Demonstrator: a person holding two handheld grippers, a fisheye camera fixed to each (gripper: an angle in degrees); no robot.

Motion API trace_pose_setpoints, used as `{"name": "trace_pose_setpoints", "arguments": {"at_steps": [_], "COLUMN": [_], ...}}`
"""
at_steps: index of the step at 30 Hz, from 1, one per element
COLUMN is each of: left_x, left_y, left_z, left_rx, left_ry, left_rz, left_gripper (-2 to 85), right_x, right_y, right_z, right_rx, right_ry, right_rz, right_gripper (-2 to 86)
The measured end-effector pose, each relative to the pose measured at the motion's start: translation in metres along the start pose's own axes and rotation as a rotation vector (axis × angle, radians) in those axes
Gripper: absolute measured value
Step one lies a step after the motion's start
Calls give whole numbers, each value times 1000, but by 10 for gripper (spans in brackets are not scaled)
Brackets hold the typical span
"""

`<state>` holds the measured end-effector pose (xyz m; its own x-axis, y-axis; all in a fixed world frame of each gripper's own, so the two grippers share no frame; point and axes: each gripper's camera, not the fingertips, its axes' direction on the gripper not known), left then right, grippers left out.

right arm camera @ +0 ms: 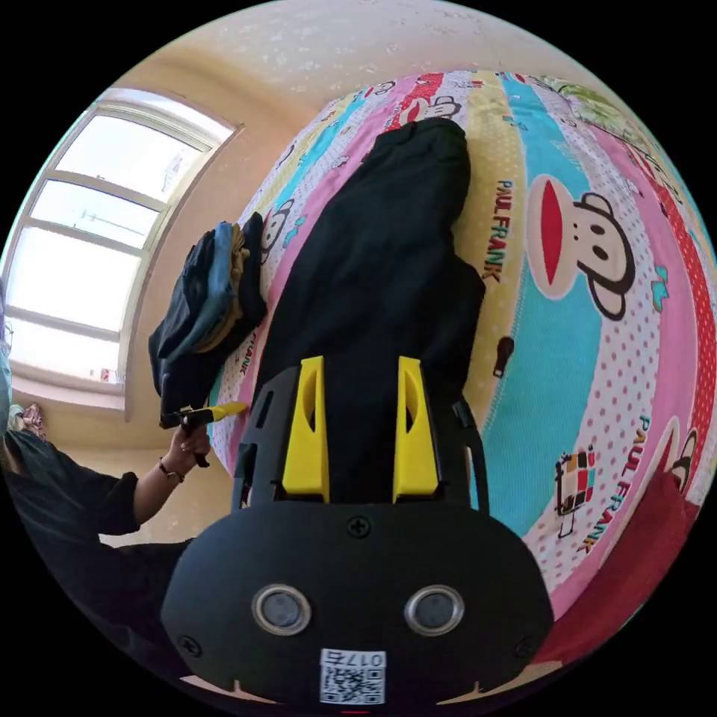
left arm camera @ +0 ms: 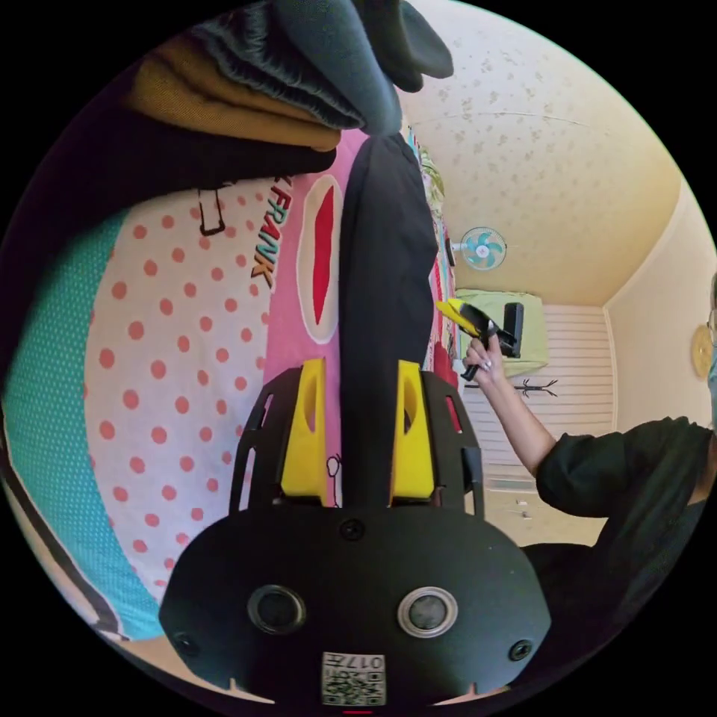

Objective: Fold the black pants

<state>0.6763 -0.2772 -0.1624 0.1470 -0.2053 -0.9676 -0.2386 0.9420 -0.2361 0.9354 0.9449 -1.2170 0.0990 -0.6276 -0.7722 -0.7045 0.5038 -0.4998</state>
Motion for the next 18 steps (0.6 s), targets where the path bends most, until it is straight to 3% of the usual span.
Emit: {"name": "trace_pose_setpoints", "arguments": {"at_steps": [3,9,14,18], "left_x": [-4,-8,-28,-33], "left_y": [-10,5,21,13], "left_z": [3,37,44,61], "left_rx": [-19,-211,-269,-367], "left_ry": [-65,90,201,202], "left_rz": [38,67,7,26], "left_gripper": [138,139,133,103], "right_x": [46,64,75,67], "right_y": [84,185,193,165], "right_z": [-12,9,26,36], "right_rx": [-55,-28,61,-51], "right_ry": [-107,-500,-736,-755], "right_rz": [136,234,289,236], "right_gripper": [154,157,129,60]}}
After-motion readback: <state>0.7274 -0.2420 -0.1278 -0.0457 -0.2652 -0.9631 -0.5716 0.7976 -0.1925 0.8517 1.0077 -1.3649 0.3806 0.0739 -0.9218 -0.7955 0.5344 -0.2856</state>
